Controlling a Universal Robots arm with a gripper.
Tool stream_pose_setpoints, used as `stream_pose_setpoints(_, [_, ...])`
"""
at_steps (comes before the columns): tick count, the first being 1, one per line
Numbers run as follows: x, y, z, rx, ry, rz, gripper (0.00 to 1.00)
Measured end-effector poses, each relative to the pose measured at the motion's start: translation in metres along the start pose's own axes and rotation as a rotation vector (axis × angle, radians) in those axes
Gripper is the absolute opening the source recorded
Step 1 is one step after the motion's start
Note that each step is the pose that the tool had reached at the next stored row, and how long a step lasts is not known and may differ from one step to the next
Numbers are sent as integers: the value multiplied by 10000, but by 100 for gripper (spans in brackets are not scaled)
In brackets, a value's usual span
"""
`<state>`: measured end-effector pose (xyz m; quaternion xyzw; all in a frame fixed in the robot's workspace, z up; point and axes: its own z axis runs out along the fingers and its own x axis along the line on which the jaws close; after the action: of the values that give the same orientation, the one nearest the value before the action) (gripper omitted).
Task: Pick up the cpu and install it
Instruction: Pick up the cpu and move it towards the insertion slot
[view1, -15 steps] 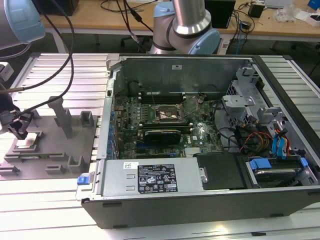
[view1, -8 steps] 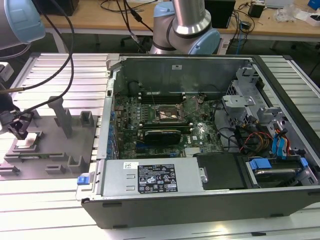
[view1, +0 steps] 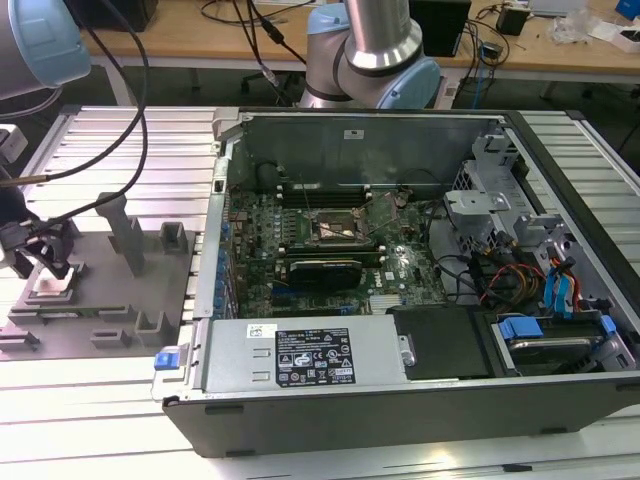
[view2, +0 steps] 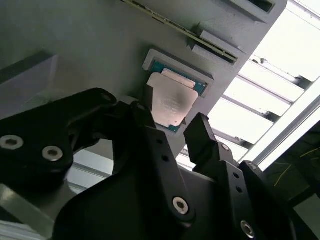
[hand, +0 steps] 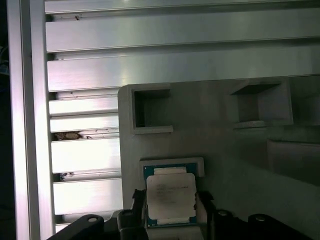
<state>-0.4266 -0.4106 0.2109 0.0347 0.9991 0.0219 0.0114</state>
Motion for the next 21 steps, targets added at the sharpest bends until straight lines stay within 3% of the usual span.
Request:
stream_pose_setpoints(3, [0, 0, 1, 0, 0, -1, 60])
stream_pose_setpoints(4, [0, 0, 1, 0, 0, 0, 66])
stream_pose_setpoints(6, [0, 0, 9, -3, -4, -10, 66])
stream_pose_setpoints(12, [1, 0, 91, -14, 8, -605, 66])
stream_pose_setpoints(15, [5, 19, 159, -14, 12, -704, 66])
stream_pose_setpoints(21, [7, 28, 207, -1, 20, -798, 66])
